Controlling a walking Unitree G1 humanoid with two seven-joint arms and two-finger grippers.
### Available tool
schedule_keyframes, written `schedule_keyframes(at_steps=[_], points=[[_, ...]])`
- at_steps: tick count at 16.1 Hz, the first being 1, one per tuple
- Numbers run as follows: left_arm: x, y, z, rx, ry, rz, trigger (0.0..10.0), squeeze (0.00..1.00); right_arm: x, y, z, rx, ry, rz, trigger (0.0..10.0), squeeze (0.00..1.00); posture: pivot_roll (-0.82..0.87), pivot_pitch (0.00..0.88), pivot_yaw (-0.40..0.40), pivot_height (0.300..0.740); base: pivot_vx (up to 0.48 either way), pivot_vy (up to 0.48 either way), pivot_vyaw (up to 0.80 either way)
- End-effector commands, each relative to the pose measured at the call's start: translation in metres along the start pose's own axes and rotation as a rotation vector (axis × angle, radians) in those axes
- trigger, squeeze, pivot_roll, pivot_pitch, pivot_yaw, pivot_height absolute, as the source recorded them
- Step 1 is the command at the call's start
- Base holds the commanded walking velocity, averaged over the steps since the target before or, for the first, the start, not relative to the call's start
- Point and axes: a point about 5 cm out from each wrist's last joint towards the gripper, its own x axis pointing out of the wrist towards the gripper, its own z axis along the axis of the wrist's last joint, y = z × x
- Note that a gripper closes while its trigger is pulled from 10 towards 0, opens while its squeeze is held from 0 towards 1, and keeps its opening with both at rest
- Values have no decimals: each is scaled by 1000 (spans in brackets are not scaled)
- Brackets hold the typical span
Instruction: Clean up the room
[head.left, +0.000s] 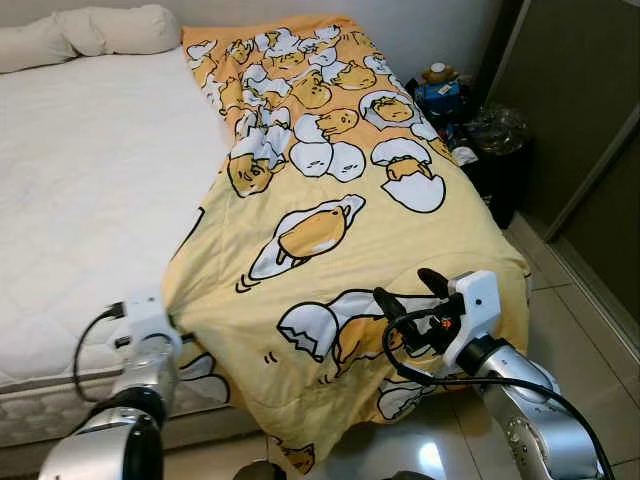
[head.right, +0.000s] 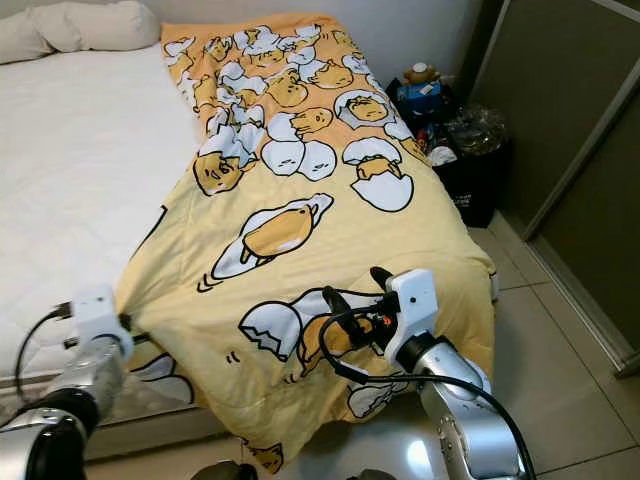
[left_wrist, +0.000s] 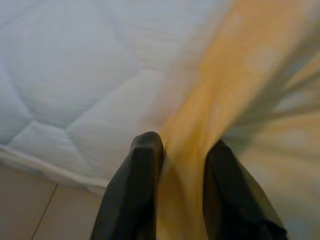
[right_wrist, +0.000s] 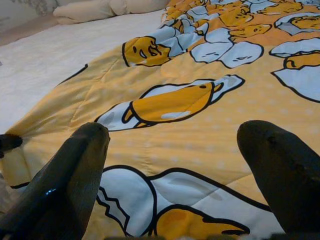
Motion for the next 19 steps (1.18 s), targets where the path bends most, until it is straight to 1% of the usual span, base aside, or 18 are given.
schedule_keyframes(at_steps=[1, 2, 3, 4, 5, 6, 7, 8, 9, 10, 11, 12, 13, 14, 15, 16, 17, 19], points=[[2, 31, -3, -39, 30, 137, 10000, 1000, 0, -1, 0, -6, -3, 5, 10000, 145, -172, 9, 44, 740, 0, 0, 431], [2, 59, -6, -77, 55, 250, 10000, 1000, 0, -2, 0, -9, -5, 7, 10000, 145, -175, 5, 45, 740, 0, 0, 438], [2, 65, -6, -79, 58, 269, 10000, 1000, -1, -1, 0, -10, -6, 8, 10000, 145, -175, 3, 46, 740, 0, 0, 431], [0, 84, -10, -66, 71, 338, 10000, 1000, -1, -2, 0, -12, -5, 10, 10000, 145, -178, 0, 48, 740, 0, 0, 438], [-2, 91, -13, -58, 83, 363, 10000, 1000, -2, -2, -1, -15, -2, 8, 10000, 137, -180, 0, 49, 740, 0, 0, 431], [-2, 95, -15, -56, 91, 375, 10000, 1000, -2, -2, -1, -16, 0, 6, 10000, 133, -181, 0, 49, 740, 0, 0, 438], [-4, 100, -20, -45, 106, 379, 10000, 1000, -2, -3, -3, -17, 8, -8, 10000, 67, -182, 0, 49, 740, 0, 0, 0], [-3, 93, -19, -21, 95, 343, 10000, 0, -2, -4, -3, -19, 8, -17, 10000, 35, -180, 0, 48, 740, 0, 0, 0], [0, 74, -13, 35, 58, 264, 10000, 0, -2, -6, -3, -25, 5, -36, 10000, 12, -178, 0, 46, 740, 0, 0, 0], [2, 48, -2, 70, -12, 156, 10000, 0, -1, -8, -1, -24, -2, -54, 10000, 4, -174, 0, 44, 740, 0, 0, 0], [3, 31, 6, 61, -55, 89, 10000, 0, 0, -10, 0, -27, -9, -67, 10000, 0, -172, 0, 43, 740, 0, 0, 0], [1, 3, 19, 47, -127, -21, 10000, 0, 2, -12, 2, -34, -27, -94, 10000, 0, -172, 0, 43, 740, 0, 0, 0], [-1, -13, 27, 36, -173, -92, 10000, 0, 2, -13, 4, -38, -35, -104, 10000, 0, -168, 0, 43, 740, 0, 0, 0], [-5, -36, 38, 35, -234, -174, 10000, 0, 3, -15, 5, -44, -46, -125, 10000, 0, -168, 0, 43, 740, 0, 0, 0], [-12, -60, 50, 32, -301, -255, 10000, 0, 4, -15, 8, -37, -71, -139, 10000, 24, -169, 4, 48, 740, 0, 0, 575], [-17, -74, 58, 40, -338, -296, 10000, 0, 4, -15, 8, -33, -77, -139, 10000, 43, -169, 4, 49, 740, 0, 0, 544], [-19, -80, 62, 36, -348, -315, 10000, 0, 5, -14, 8, -30, -78, -140, 10000, 51, -170, 9, 53, 740, 0, 0, 519], [-21, -83, 65, 20, -360, -329, 10000, 0, 5, -13, 5, -29, -65, -159, 10000, 43, -171, 12, 54, 740, 156, -319, 516]])
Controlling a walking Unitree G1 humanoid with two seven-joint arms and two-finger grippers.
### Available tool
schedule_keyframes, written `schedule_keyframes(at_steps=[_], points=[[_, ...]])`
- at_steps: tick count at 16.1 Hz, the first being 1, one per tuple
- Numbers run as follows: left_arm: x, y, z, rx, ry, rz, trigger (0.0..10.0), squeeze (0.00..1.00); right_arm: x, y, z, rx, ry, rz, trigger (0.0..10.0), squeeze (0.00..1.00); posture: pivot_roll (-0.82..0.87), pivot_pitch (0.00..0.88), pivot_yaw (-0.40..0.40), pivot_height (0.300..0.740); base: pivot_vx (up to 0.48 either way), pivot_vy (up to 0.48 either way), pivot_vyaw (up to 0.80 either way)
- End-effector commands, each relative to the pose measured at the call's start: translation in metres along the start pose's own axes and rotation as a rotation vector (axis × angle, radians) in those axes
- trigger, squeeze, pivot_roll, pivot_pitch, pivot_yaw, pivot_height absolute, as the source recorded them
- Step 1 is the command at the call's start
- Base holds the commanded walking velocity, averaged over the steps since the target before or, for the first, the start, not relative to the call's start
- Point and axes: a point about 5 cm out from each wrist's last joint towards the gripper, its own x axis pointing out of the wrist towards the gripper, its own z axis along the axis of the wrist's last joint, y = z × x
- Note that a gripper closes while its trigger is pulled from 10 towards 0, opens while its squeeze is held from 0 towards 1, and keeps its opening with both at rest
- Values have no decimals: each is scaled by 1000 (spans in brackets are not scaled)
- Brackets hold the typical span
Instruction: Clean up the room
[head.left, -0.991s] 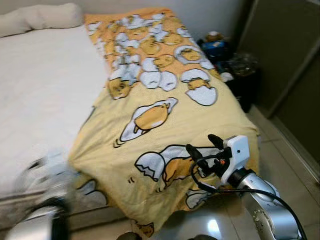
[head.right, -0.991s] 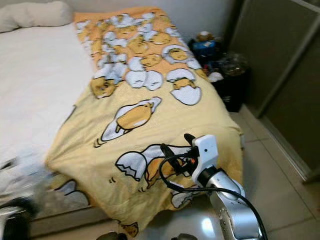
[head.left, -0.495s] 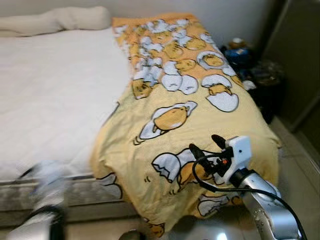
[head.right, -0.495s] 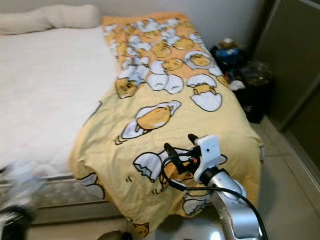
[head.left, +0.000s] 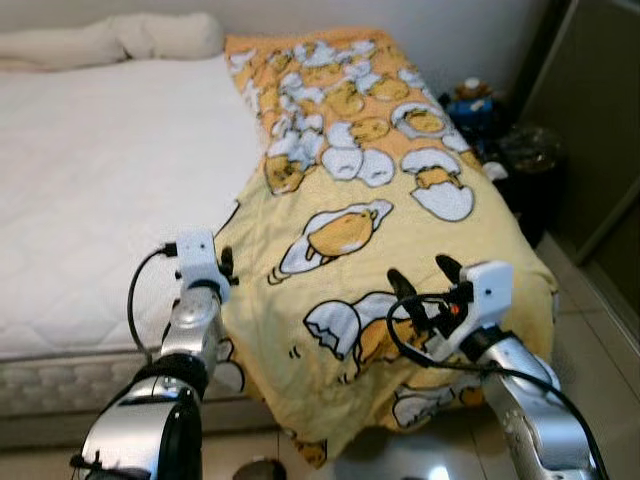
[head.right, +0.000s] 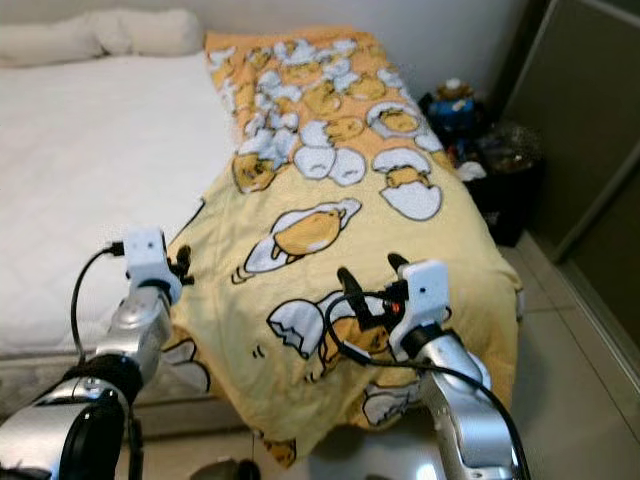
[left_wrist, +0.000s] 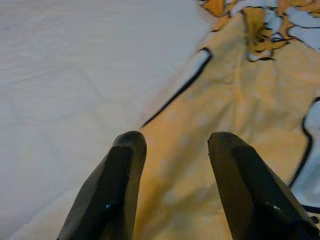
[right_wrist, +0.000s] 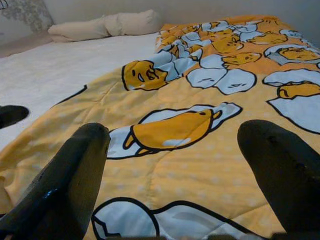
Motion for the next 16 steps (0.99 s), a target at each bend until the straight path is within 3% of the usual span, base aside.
schedule_keyframes(at_steps=[1, 6, 10, 16], points=[[2, 3, 7, -3, -24, 1, 10000, 0, 1, -2, -2, -2, 10, -17, 10000, 12, -171, 13, 54, 740, 390, -277, 0], [1, 5, 3, -13, -13, 50, 10000, 0, 1, -1, -3, -2, 12, -20, 10000, 0, -167, 18, 49, 740, 457, -50, 0], [3, 4, 7, 80, 2, 67, 10000, 0, 2, 1, -2, -5, 15, -3, 10000, 4, -168, 20, 45, 740, 457, 0, 0], [13, 2, 30, 91, -27, 57, 10000, 0, -1, 3, -4, 4, 17, -2, 10000, 8, -180, 23, 58, 740, 0, 0, 0]])
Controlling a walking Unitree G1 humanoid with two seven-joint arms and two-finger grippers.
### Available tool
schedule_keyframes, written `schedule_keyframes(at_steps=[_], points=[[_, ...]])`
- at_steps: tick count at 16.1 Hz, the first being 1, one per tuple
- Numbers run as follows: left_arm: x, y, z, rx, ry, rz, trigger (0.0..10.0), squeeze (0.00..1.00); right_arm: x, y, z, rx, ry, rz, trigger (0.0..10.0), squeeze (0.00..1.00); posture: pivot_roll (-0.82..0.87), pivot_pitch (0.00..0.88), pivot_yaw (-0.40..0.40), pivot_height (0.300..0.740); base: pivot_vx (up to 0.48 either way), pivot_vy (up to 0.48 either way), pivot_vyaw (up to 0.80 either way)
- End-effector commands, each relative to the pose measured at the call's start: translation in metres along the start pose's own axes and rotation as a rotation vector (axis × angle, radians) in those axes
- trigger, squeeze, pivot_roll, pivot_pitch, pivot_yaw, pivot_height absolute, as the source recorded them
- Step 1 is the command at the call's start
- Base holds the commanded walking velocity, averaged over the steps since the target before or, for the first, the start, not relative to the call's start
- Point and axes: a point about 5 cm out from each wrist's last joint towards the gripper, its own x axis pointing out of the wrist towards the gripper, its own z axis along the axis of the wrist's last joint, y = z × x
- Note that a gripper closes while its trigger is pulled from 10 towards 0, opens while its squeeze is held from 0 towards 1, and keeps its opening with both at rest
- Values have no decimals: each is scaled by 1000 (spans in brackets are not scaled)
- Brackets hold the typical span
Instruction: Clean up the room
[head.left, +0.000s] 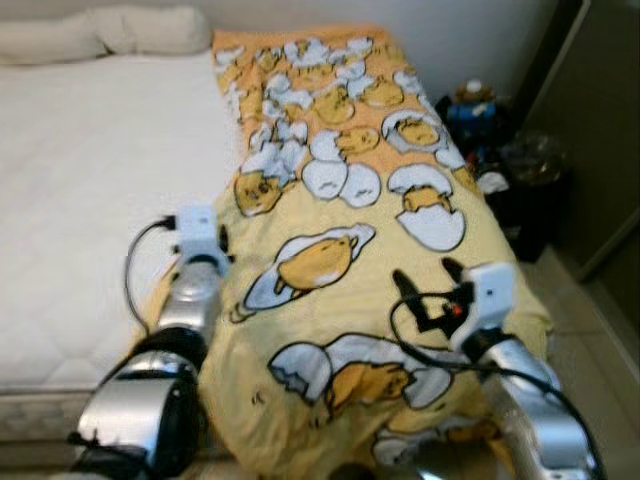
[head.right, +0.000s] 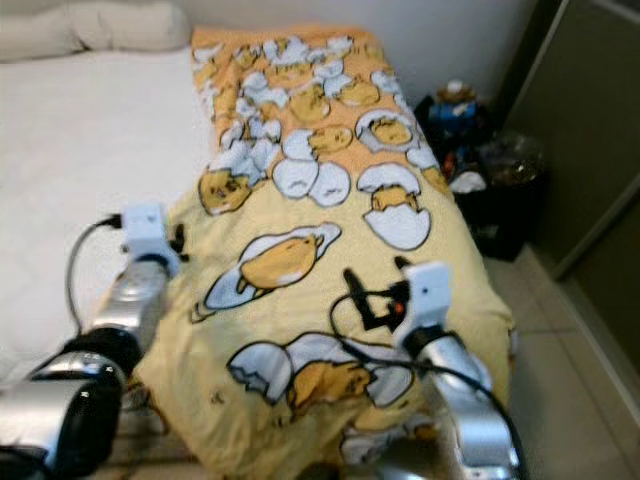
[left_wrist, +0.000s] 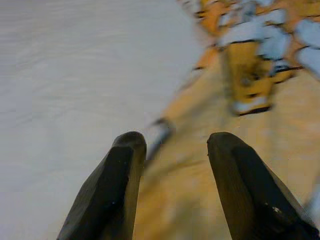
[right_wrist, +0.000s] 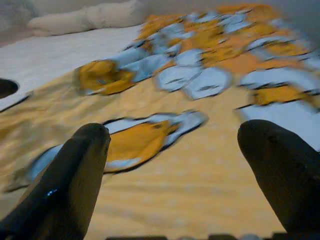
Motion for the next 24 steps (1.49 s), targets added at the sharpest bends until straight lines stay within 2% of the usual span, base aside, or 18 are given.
schedule_keyframes(at_steps=[1, 5, 9, 13, 15, 17, 18, 20, 21, 22, 24], points=[[1, 0, 3, 17, -19, -9, 10000, 1000, -1, 1, 2, -12, -4, 1, 10000, 8, -181, 24, 59, 740, 431, 0, 0], [3, -12, 8, 72, 10, -64, 10000, 1000, -2, 3, -1, -7, -1, -2, 10000, 4, -185, 25, 64, 740, 0, 0, 0], [2, -19, -2, 109, 113, -132, 10000, 1000, -2, 4, -2, -6, -1, -2, 10000, 12, -190, 21, 64, 740, 0, 0, 0], [3, -22, 0, 120, 142, -146, 10000, 1000, -5, 9, -3, 0, -1, 13, 10000, 12, -199, 24, 65, 740, 0, 0, 0], [7, -19, 11, 114, 137, -142, 10000, 1000, -16, 16, -4, -6, 9, 26, 10000, 12, -235, 45, 70, 740, 0, 0, 0], [8, -17, 12, 114, 136, -141, 10000, 1000, -23, 21, -3, -7, 10, 30, 10000, 16, -261, 59, 68, 740, 0, 0, 0], [9, -16, 14, 123, 141, -128, 10000, 0, -35, 26, -3, -15, 23, 58, 10000, 12, -284, 75, 65, 740, 0, 0, 0], [9, -17, 13, 147, 152, -127, 10000, 0, -60, 32, -7, -37, 69, 100, 10000, 16, -320, 116, 54, 740, 0, 0, 0], [9, -18, 14, 159, 151, -124, 10000, 0, -67, 33, -8, -44, 87, 108, 10000, 20, -335, 136, 49, 740, 0, 0, 0], [9, -18, 14, 200, 149, -114, 10000, 0, -85, 34, -8, -73, 133, 132, 10000, 16, -366, 175, 41, 740, 0, 0, 0], [9, -16, 13, 229, 141, -102, 10000, 0, -98, 37, -6, -87, 161, 140, 10000, 16, -391, 198, 35, 740, 0, 0, 0]])
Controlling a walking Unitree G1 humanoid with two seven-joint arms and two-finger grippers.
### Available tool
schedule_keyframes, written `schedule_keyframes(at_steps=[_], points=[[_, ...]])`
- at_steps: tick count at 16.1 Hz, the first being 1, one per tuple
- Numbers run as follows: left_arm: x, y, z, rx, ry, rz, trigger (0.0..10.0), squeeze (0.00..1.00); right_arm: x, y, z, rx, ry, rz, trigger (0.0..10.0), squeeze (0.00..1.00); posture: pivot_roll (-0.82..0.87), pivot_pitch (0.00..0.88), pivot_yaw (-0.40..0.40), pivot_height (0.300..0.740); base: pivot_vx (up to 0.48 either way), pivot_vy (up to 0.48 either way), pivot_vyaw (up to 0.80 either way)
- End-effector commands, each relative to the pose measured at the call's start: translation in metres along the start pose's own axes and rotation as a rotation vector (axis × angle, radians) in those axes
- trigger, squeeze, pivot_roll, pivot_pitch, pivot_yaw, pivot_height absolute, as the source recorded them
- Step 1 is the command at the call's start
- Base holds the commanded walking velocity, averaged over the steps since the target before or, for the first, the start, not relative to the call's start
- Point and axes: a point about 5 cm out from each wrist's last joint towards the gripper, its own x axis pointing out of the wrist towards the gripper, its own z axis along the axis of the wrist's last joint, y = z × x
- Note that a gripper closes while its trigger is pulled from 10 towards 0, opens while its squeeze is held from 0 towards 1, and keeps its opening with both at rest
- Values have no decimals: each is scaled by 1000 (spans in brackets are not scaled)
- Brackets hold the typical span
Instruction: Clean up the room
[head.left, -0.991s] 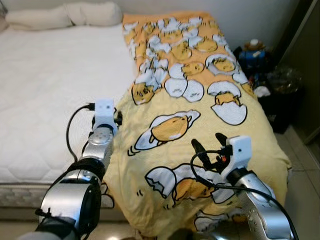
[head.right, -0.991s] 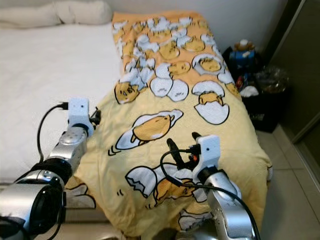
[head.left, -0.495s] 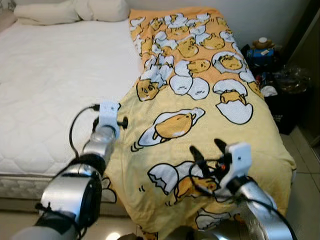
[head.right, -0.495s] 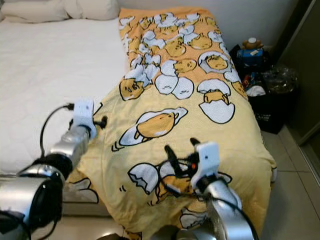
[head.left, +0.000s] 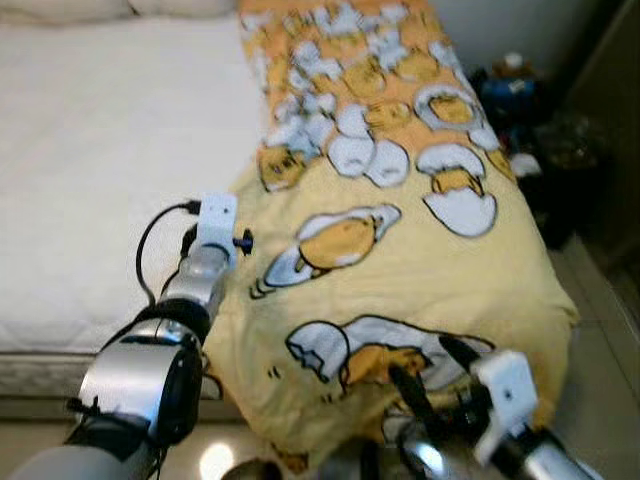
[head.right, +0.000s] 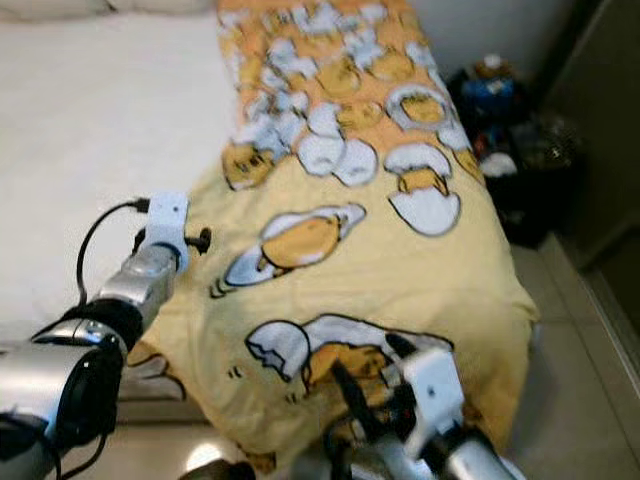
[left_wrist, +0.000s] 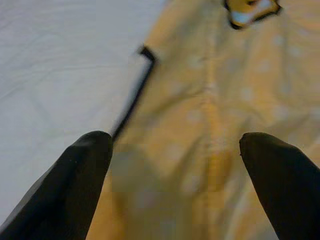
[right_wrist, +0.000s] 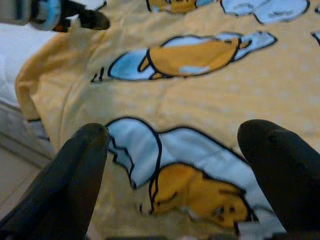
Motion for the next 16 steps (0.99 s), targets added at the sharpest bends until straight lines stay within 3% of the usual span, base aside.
schedule_keyframes(at_steps=[1, 5, 6, 8, 12, 14, 16], points=[[0, 4, -3, 21, 18, 33, 10000, 0, -9, 3, 7, -18, 10, 2, 10000, 16, -428, 230, 24, 740, 0, 0, 0], [1, 19, -1, 27, 4, 109, 10000, 0, -26, 14, 8, 8, 47, -14, 10000, 16, -456, 264, 23, 740, 0, 0, 0], [1, 21, 2, 29, -5, 117, 10000, 0, -26, 15, 8, 11, 49, -16, 10000, 16, -456, 264, 23, 740, 0, 0, 0], [2, 35, 33, 28, -113, 161, 10000, 0, -26, 16, 7, 24, 51, -34, 10000, 16, -445, 262, 42, 740, 0, 0, 0], [2, 40, 43, -19, -151, 144, 10000, 0, -18, 17, 3, 40, 49, -28, 10000, 16, -399, 251, 53, 740, 0, 0, 0], [2, 45, 50, -5, -183, 158, 10000, 0, -15, 15, 3, 39, 45, -25, 10000, 20, -389, 245, 51, 740, 0, 0, 0], [1, 52, 50, 107, -205, 199, 10000, 0, -12, 16, 4, 39, 39, -8, 10000, 16, -374, 254, 28, 740, 0, 0, 0]])
